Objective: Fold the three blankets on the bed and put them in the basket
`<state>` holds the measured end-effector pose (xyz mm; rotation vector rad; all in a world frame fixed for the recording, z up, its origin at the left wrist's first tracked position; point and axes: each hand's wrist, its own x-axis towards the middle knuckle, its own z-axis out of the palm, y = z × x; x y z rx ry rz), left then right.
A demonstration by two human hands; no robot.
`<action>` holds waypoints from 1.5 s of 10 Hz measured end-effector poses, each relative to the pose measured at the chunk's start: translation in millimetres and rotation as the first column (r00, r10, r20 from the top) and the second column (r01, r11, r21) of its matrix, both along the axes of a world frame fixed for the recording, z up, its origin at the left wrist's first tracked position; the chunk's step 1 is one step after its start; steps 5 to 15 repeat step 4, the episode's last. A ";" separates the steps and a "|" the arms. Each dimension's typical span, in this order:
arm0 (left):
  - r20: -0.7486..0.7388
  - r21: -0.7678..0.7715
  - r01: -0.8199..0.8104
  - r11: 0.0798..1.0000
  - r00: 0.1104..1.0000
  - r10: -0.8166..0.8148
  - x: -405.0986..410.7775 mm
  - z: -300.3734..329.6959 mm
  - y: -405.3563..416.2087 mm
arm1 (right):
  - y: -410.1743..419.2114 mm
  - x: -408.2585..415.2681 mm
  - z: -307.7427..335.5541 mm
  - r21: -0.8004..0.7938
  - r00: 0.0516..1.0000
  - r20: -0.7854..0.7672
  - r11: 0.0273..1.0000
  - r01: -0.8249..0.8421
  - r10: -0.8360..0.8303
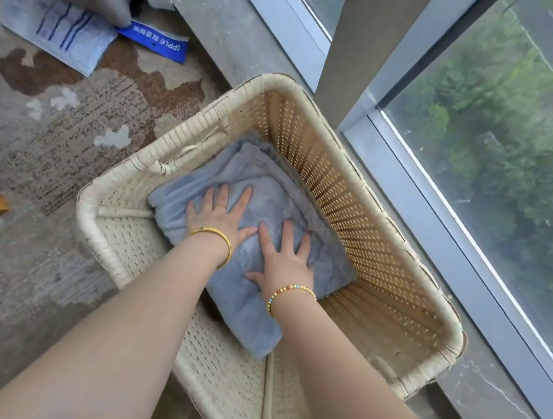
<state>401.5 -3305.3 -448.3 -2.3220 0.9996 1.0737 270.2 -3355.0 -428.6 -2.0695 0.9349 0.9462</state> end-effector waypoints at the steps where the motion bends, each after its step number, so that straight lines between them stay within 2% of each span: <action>1: -0.006 0.006 0.034 0.999 0.999 -0.034 -1.8 19.3 6.8 | 18.8 -0.9 16.3 -0.027 1.000 -0.001 0.999 0.020 -0.020; 2: -0.075 0.064 0.042 0.997 0.997 -0.037 2.1 49.4 4.8 | 22.9 -1.0 43.7 0.021 0.999 -0.011 0.999 0.046 -0.046; 3: -0.063 0.130 0.121 0.984 0.992 -0.113 4.4 84.3 -3.0 | 16.9 -7.9 76.2 0.070 0.998 -0.008 0.996 0.060 -0.060; 4: -0.144 0.142 0.146 0.979 0.982 -0.125 -5.0 124.6 5.8 | 15.3 -23.8 118.2 0.100 0.996 -0.042 0.992 0.080 -0.076; 15: -0.144 0.142 0.146 0.979 0.982 -0.125 -5.0 124.6 5.8 | 15.3 -23.8 118.2 0.100 0.996 -0.042 0.992 0.080 -0.076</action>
